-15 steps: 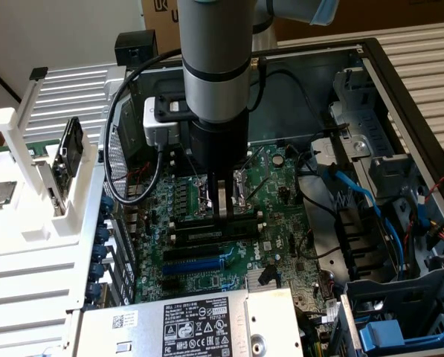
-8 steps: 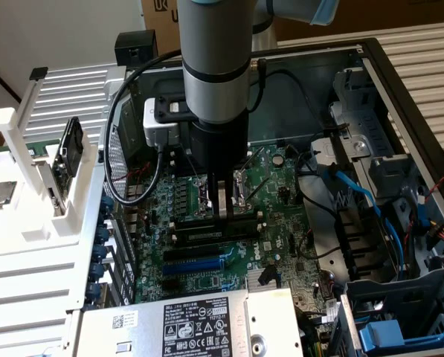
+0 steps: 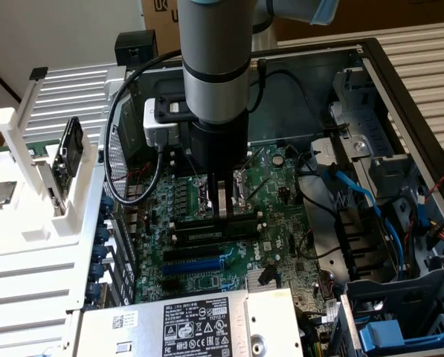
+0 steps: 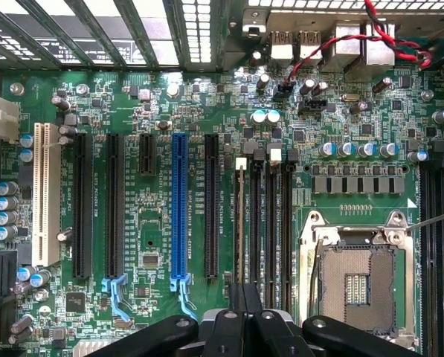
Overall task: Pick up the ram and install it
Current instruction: 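Press down the ram until it locks into place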
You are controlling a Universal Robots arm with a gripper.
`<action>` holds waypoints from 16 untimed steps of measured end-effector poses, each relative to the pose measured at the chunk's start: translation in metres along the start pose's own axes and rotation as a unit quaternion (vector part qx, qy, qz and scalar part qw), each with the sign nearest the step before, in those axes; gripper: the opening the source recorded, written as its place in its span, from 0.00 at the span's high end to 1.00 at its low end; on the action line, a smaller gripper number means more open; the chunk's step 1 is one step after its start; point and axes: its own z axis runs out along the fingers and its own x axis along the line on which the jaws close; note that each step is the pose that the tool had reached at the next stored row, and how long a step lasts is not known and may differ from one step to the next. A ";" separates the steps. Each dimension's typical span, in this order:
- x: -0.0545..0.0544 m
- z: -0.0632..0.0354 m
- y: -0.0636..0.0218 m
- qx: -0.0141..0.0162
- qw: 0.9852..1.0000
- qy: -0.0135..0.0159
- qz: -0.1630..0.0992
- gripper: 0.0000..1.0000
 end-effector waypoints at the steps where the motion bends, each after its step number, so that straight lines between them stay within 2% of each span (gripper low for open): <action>1: 0.000 0.0001 0.0000 0.000 1.000 0.000 0.000 0.90; 8: 0.000 -0.0049 0.0002 0.001 1.000 -0.001 0.000 0.90; 10: 0.000 -0.0093 0.0004 0.000 1.000 0.000 0.000 0.90; 16: -0.001 -0.0191 0.0007 0.000 1.000 0.000 0.000 0.90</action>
